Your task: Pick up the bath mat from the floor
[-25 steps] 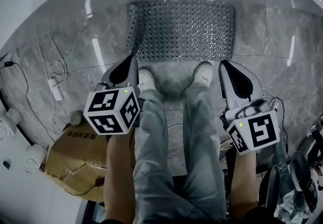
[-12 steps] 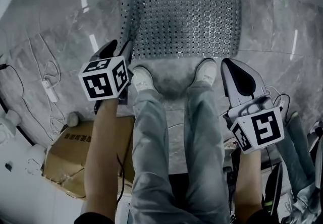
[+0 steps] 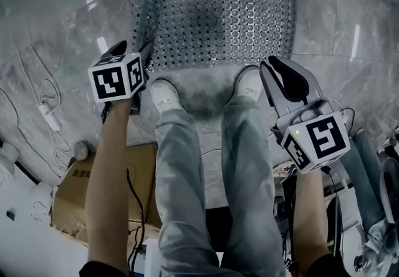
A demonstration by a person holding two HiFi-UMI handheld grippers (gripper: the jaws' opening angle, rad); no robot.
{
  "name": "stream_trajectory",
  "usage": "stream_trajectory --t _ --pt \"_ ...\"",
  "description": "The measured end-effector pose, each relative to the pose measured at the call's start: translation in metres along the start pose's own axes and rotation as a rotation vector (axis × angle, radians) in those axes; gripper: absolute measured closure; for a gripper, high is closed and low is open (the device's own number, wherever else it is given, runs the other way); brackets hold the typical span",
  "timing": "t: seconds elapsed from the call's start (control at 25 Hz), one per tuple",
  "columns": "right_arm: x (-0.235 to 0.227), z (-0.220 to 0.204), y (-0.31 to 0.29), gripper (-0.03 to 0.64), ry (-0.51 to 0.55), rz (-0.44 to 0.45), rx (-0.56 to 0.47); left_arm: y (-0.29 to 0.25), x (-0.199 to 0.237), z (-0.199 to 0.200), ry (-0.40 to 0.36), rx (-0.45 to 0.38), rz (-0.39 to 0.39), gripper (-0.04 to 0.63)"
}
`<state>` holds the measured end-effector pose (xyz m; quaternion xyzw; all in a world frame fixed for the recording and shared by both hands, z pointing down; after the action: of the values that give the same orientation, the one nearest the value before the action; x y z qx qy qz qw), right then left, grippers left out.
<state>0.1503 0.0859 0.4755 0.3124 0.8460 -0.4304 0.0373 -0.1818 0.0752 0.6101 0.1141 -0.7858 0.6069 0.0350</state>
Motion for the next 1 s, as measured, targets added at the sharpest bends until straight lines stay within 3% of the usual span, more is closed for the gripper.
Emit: stream_trajectory --t 0.44,0.8,1.0 --pt "-0.084 -0.053 -0.046 0.339 -0.016 -0.122 0.131 -0.052 0.028 -0.005 -0.072 0.107 0.028 0.251" --pt "-0.166 -0.104 -0.077 0.301 -0.08 -0.22 0.23 -0.087 0.037 -0.009 -0.011 0.136 -0.011 0.205" --pt "-0.197 -0.144 -0.091 0.284 -0.113 -0.241 0.324 -0.106 0.046 -0.02 -0.025 0.157 -0.026 0.184"
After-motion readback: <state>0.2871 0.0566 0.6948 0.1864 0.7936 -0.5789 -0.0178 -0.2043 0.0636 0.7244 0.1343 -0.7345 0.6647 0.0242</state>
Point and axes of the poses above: the fingertips, and each gripper's own axes: y backward along the fingers, x to its left, z out of its top, the point moved 9 cm from there along y, backward along the fingers, and after that the axes turned 3 degrees about -x, right-handed, at the moved point
